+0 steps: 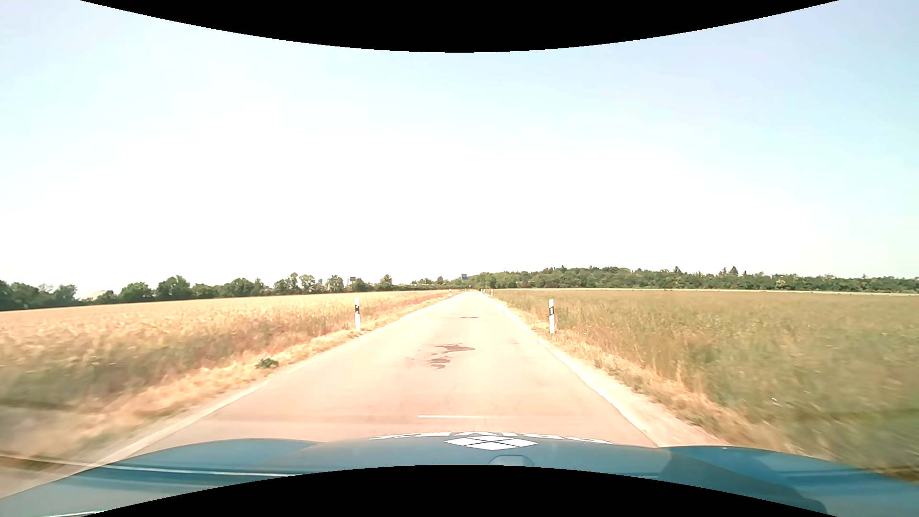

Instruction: Follow the waypoints while adhering to traffic rules and regulations

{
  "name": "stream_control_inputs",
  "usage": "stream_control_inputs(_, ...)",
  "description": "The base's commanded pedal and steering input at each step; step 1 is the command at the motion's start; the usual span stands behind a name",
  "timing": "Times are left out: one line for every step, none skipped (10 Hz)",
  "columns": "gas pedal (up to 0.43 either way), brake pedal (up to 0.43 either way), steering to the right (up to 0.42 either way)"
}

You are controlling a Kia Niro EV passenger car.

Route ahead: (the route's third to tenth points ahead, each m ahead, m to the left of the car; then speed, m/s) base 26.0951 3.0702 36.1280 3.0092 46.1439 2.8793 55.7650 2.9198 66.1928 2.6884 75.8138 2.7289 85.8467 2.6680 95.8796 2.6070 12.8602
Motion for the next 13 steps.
stream_control_inputs(0.157, 0.0, -0.001)
stream_control_inputs(0.157, 0.0, -0.001)
stream_control_inputs(0.157, 0.0, -0.001)
stream_control_inputs(0.157, 0.0, -0.002)
stream_control_inputs(0.157, 0.0, -0.002)
stream_control_inputs(0.157, 0.0, -0.001)
stream_control_inputs(0.157, 0.0, -0.002)
stream_control_inputs(0.157, 0.0, -0.002)
stream_control_inputs(0.169, 0.0, -0.002)
stream_control_inputs(0.169, 0.0, -0.002)
stream_control_inputs(0.169, 0.0, -0.002)
stream_control_inputs(0.169, 0.0, -0.002)
stream_control_inputs(0.169, 0.0, -0.002)
